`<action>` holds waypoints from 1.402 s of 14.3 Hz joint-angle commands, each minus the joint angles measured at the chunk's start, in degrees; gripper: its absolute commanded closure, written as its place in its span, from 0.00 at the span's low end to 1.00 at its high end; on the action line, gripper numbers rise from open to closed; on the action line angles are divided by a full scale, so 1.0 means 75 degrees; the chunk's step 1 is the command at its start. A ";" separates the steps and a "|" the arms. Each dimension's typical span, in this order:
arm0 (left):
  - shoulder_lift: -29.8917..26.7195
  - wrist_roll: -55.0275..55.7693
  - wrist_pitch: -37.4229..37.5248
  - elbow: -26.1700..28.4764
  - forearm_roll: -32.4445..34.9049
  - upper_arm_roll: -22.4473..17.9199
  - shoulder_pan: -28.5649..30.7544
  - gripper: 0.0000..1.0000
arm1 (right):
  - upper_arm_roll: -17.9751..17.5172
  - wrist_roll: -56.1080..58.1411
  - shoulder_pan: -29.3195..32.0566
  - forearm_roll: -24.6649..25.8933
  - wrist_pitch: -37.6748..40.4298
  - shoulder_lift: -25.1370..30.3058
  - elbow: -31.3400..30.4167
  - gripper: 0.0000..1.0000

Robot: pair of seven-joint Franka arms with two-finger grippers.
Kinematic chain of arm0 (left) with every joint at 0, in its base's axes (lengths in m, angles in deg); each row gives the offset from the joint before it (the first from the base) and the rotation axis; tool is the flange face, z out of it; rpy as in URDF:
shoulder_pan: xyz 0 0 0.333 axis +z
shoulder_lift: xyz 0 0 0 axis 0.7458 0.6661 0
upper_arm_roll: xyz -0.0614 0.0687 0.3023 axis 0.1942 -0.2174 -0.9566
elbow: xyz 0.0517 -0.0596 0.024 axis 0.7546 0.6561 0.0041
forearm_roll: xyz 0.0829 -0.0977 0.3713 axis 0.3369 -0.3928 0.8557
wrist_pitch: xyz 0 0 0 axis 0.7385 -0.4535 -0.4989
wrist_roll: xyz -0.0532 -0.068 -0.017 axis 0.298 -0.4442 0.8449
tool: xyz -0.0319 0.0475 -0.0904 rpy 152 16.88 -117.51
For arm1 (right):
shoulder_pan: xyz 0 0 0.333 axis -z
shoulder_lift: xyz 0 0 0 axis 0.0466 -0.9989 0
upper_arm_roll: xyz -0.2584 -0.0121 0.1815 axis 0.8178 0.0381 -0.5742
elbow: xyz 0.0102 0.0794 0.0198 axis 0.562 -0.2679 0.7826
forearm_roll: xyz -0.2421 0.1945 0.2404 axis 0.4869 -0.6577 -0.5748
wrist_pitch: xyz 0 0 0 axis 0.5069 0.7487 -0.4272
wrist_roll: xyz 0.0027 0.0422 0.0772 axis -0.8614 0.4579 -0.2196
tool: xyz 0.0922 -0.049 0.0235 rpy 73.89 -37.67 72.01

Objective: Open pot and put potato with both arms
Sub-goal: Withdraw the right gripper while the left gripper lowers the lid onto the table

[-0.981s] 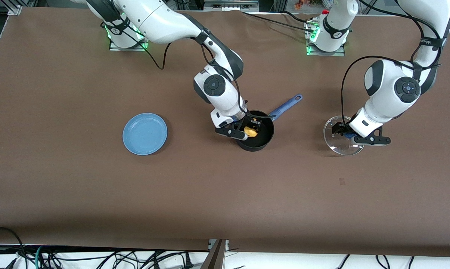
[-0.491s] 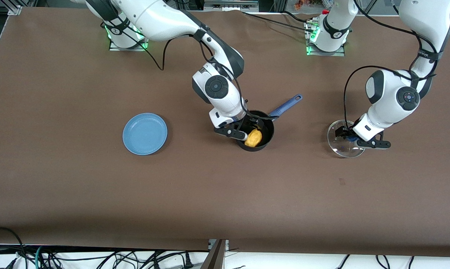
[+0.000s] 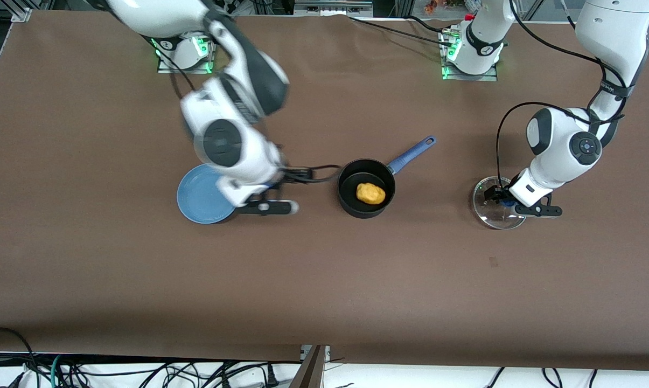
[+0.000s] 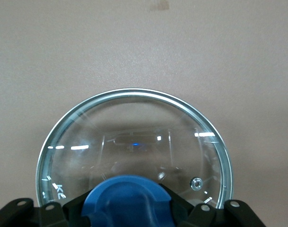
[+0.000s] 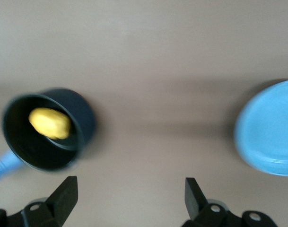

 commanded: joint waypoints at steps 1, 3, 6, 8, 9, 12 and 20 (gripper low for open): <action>0.0104 -0.0098 -0.0313 0.0040 0.0458 0.0007 0.0299 0.64 | -0.0107 0.1627 0.0887 0.0093 0.1045 0.0582 -0.0181 0.00; 0.0139 -0.0098 -0.0326 0.0029 0.0681 0.0007 0.0347 0.64 | 0.0057 0.2647 0.1438 0.0128 0.1469 0.0955 -0.0181 0.00; 0.0140 -0.0098 -0.0303 -0.0006 0.0681 0.0007 0.0394 0.44 | 0.0245 0.3425 0.1780 0.1120 0.1599 0.1682 -0.0437 0.00; 0.0128 -0.0098 -0.0279 -0.0018 0.0681 0.0007 0.0394 0.32 | 0.0187 0.3378 0.1920 0.1568 0.1518 0.2221 -0.0963 0.00; 0.0116 -0.0098 -0.0267 -0.0030 0.0681 0.0007 0.0394 0.27 | 0.0187 0.3436 0.2118 0.1697 0.1494 0.2421 -0.1186 0.00; 0.0011 -0.0075 -0.0232 -0.0065 0.0681 0.0007 0.0406 0.18 | 0.0187 0.3460 0.3020 0.1699 0.1471 0.3053 -0.1410 0.00; -0.0880 -0.0016 0.2317 -0.1444 0.0564 0.0112 0.0359 0.18 | 0.0187 0.3941 0.3386 0.1687 0.0919 0.4286 -0.2970 0.00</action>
